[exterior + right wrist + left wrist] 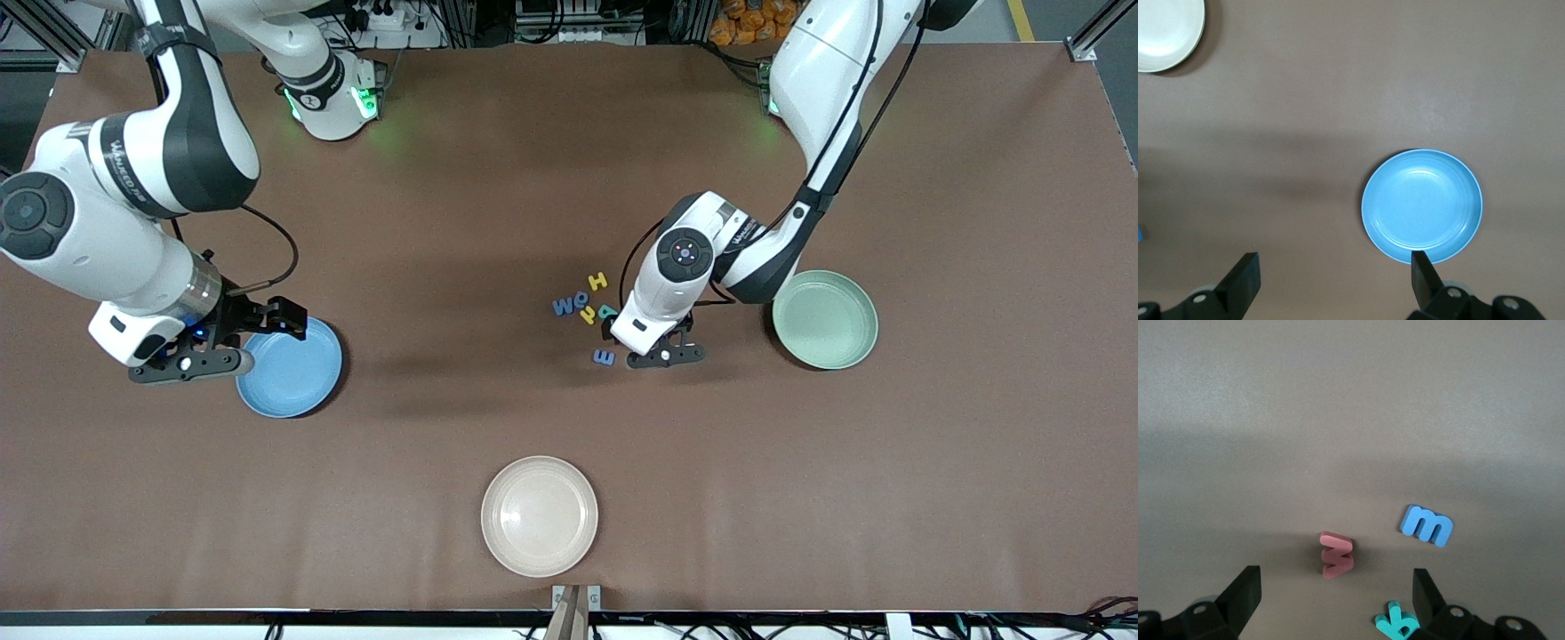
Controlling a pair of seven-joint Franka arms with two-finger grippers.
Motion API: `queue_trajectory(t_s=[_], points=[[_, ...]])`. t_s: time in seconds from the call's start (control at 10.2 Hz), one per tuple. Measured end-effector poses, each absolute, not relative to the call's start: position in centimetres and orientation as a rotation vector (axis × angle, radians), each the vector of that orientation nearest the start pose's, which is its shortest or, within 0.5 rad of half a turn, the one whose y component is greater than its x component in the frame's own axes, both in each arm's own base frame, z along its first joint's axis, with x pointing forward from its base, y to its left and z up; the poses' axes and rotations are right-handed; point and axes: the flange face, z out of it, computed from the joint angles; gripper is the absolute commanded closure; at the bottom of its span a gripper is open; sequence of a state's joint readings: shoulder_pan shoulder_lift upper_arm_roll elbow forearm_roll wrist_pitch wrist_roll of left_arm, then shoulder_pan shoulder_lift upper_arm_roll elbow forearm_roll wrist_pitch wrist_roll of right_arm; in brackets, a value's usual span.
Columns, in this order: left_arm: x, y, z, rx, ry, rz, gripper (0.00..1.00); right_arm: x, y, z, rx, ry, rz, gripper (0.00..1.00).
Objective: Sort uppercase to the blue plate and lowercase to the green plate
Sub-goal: 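Grasp the pink w with the left gripper while the right gripper hovers, then drop the pink w on the green plate while the right gripper reaches letters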
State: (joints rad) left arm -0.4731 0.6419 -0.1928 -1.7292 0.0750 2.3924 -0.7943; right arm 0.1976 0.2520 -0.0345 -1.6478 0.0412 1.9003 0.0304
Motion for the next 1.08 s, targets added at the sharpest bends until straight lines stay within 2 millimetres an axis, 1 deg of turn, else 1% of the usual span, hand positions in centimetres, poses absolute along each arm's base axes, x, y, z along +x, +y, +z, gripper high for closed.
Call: queue_trajectory(t_s=[0.1, 0.29, 0.49, 0.59, 0.78, 0.98, 1.08], points=[[53.7, -40.6, 21.9, -3.205, -0.182, 0.027, 0.22, 63.0, 11.0, 46.2, -3.092, -0.176, -0.005, 0.00], [53.6, -40.7, 21.6, -3.203, -0.179, 0.033, 0.21, 63.2, 11.6, 45.8, -3.047, -0.104, -0.003, 0.00], [52.9, -41.2, 20.3, -3.168, -0.157, 0.023, 0.20, 63.5, 11.7, 46.8, -3.037, -0.074, -0.032, 0.00], [52.4, -41.5, 19.5, -3.141, -0.150, 0.004, 0.20, 63.6, 11.8, 47.2, -3.035, -0.075, -0.045, 0.04], [52.0, -41.7, 18.4, -3.120, -0.135, -0.003, 0.25, 63.3, 13.1, 47.1, -3.033, -0.076, -0.038, 0.05], [52.0, -41.7, 18.1, -3.119, -0.131, -0.005, 0.31, 63.0, 14.8, 46.9, -3.034, -0.046, -0.024, 0.06], [52.1, -41.7, 18.1, -3.122, -0.128, -0.012, 0.32, 63.0, 15.1, 46.8, -3.034, -0.035, -0.022, 0.07]])
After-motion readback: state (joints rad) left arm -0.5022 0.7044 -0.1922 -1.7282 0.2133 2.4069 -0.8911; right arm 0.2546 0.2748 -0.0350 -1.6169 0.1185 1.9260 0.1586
